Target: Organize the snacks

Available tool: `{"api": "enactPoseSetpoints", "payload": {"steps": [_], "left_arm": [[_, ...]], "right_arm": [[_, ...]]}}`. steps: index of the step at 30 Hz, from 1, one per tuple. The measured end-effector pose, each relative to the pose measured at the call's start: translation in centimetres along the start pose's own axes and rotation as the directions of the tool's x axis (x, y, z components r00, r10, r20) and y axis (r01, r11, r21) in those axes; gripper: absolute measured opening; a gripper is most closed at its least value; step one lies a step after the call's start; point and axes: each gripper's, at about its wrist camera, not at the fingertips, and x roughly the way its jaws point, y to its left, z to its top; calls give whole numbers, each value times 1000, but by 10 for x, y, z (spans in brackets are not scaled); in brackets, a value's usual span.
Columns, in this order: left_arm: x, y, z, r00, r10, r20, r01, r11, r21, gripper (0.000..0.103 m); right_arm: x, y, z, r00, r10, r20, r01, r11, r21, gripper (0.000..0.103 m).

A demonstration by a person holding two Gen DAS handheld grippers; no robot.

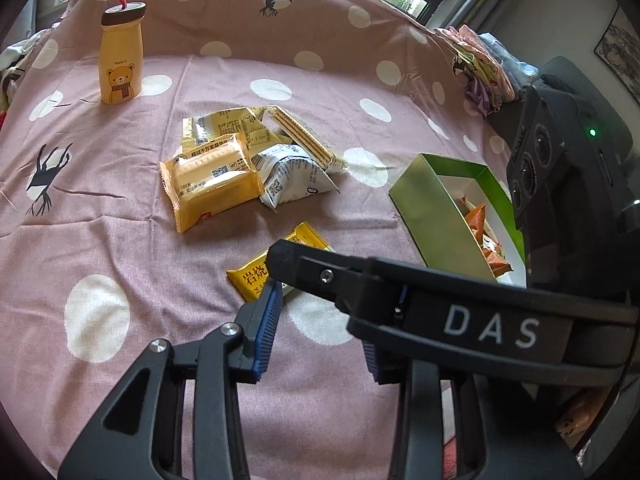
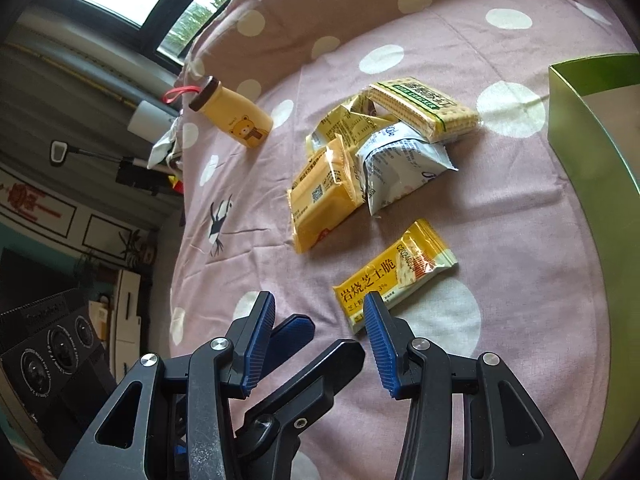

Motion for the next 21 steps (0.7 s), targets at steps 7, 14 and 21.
{"api": "enactPoseSetpoints", "payload": {"steps": [7,14,21], "left_arm": [[-1,11,-2,998,53,-27,-54,998,-25,53],[15,20,-4,988,113,-107,-118,992,-37,72],[38,33,-8,972,112,-205,-130,989,-75,72]], "right_arm": [[-1,-11,1,1000,-26,-16,27,999,34,49],[3,-24,3,997,-61,-45,64,995,71,56],[14,-34,4,993,-88,-82,96,991,97,59]]}}
